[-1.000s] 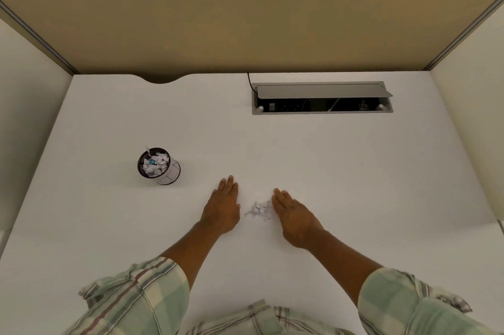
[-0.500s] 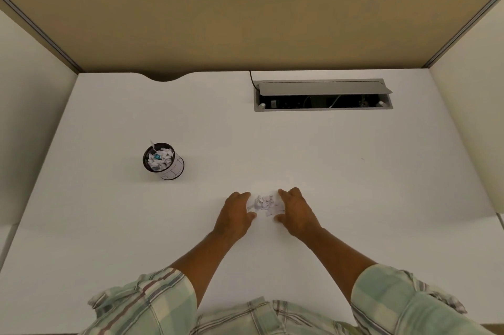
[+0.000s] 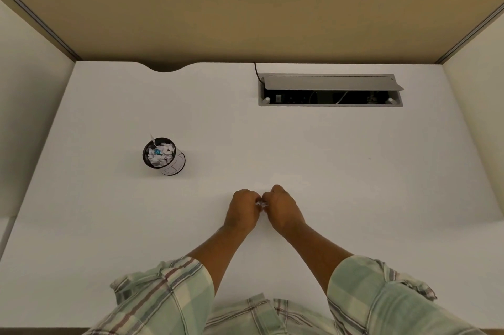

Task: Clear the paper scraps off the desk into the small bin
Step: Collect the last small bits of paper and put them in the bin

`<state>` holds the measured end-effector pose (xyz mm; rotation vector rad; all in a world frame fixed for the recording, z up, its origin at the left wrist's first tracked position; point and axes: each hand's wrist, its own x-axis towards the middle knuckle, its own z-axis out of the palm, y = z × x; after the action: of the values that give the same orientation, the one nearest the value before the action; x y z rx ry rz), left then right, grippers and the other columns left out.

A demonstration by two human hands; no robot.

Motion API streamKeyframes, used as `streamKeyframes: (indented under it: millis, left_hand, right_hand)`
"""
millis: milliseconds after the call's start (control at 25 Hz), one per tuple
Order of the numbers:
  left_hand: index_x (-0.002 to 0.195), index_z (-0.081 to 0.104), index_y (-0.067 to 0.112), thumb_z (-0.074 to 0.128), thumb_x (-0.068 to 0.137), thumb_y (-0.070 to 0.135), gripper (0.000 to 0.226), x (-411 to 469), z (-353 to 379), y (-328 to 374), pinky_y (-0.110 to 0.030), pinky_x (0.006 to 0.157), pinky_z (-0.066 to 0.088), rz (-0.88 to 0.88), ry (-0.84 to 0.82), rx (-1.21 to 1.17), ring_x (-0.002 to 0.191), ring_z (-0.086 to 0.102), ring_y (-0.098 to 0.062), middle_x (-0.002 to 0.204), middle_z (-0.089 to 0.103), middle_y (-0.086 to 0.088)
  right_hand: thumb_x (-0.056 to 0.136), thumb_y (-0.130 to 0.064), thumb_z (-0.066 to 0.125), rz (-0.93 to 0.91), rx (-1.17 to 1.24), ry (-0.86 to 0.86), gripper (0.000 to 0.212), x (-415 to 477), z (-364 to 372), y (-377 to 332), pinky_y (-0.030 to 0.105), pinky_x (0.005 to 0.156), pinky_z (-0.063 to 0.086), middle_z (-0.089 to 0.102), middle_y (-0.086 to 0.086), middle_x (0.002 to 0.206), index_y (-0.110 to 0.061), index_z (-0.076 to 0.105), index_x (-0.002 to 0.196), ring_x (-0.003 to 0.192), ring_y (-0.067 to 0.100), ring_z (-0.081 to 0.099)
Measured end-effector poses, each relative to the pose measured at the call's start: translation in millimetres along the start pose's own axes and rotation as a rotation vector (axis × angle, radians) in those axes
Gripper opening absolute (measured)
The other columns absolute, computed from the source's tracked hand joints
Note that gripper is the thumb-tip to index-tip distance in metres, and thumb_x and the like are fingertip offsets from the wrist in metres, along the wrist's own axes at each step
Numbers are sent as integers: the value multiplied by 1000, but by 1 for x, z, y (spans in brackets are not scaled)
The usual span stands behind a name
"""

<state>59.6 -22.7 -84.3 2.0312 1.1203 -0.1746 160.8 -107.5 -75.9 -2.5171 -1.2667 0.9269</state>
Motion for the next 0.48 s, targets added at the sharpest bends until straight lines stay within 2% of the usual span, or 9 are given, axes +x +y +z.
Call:
streamKeyframes:
  millis: [120, 240, 360, 480]
  left_hand:
    - [92, 80, 9, 66, 96, 17, 18, -3, 4, 1, -25, 73, 53, -13, -10, 29, 79, 70, -20, 87, 78, -8]
    - [95, 81, 8, 65, 96, 14, 17, -5, 0, 2, -23, 73, 52, -27, -22, 6, 82, 72, -21, 91, 79, -8]
    - [89, 83, 8, 72, 91, 11, 11, -10, -7, 0, -32, 71, 62, -22, -57, -85, 68, 71, -18, 81, 78, -8]
    - [84, 82, 8, 75, 87, 8, 8, -18, -19, -5, -36, 66, 65, -11, -73, -185, 60, 71, -20, 75, 77, -8]
  right_hand:
    - [95, -11, 54, 6, -12, 3, 16, 2, -3, -2, 24, 66, 46, 57, 1, 90, -13, 69, 92, 76, 17, 59]
    - [91, -4, 54, 22, 2, -43, 21, 4, -9, -2, 24, 65, 47, 68, 6, 88, -10, 73, 87, 78, 20, 66]
    - [88, -6, 60, 31, 78, -49, 17, 1, -16, 0, 28, 69, 55, 74, 4, 87, -10, 76, 87, 81, 19, 69]
    - [81, -5, 65, 52, 253, -39, 13, -5, -22, -1, 31, 69, 60, 75, 4, 78, -9, 77, 81, 74, 19, 71]
